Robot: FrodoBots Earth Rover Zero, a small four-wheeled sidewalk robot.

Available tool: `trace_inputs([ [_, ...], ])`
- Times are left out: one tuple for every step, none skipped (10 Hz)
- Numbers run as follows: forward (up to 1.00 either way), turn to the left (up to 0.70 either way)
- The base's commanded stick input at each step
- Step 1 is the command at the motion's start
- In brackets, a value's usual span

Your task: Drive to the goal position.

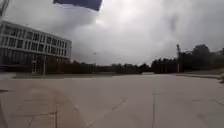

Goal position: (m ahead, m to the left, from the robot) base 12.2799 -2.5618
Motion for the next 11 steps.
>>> trace_inputs([
  [0.7, 0.0],
  [0.7, 0.0],
  [0.7, 0.0],
  [0.7, 0.0],
  [0.7, 0.0],
  [0.7, 0.0],
  [0.7, 0.0],
  [0.7, 0.0],
  [0.7, 0.0],
  [0.7, 0.0],
  [0.7, 0.0],
])
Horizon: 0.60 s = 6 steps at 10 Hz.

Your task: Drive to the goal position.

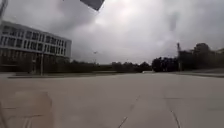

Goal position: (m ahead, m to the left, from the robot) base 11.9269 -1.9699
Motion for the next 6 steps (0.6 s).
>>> trace_inputs([
  [0.7, 0.0],
  [0.7, 0.0],
  [0.7, -0.17],
  [0.7, -0.29],
  [0.7, -0.17],
  [0.7, -0.05],
])
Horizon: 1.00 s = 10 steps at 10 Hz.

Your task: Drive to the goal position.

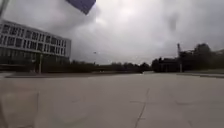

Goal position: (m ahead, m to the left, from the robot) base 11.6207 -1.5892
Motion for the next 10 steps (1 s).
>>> trace_inputs([
  [0.7, 0.0],
  [0.7, 0.0],
  [0.7, 0.0],
  [0.7, 0.0],
  [0.7, 0.0],
  [0.7, 0.0],
  [0.7, 0.0],
  [0.7, 0.0],
  [0.7, 0.0],
  [0.7, 0.0],
])
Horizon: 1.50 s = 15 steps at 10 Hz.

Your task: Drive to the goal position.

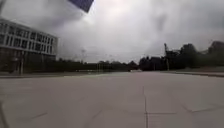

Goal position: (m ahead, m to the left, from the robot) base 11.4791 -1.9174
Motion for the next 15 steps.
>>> trace_inputs([
  [0.7, 0.0],
  [0.7, 0.0],
  [0.7, 0.0],
  [0.7, 0.0],
  [0.7, 0.0],
  [0.7, 0.0],
  [0.7, 0.0],
  [0.7, 0.0],
  [0.7, 0.0],
  [0.7, 0.0],
  [0.7, 0.0],
  [0.7, 0.0],
  [0.7, 0.0],
  [0.7, 0.0],
  [0.7, 0.0],
])
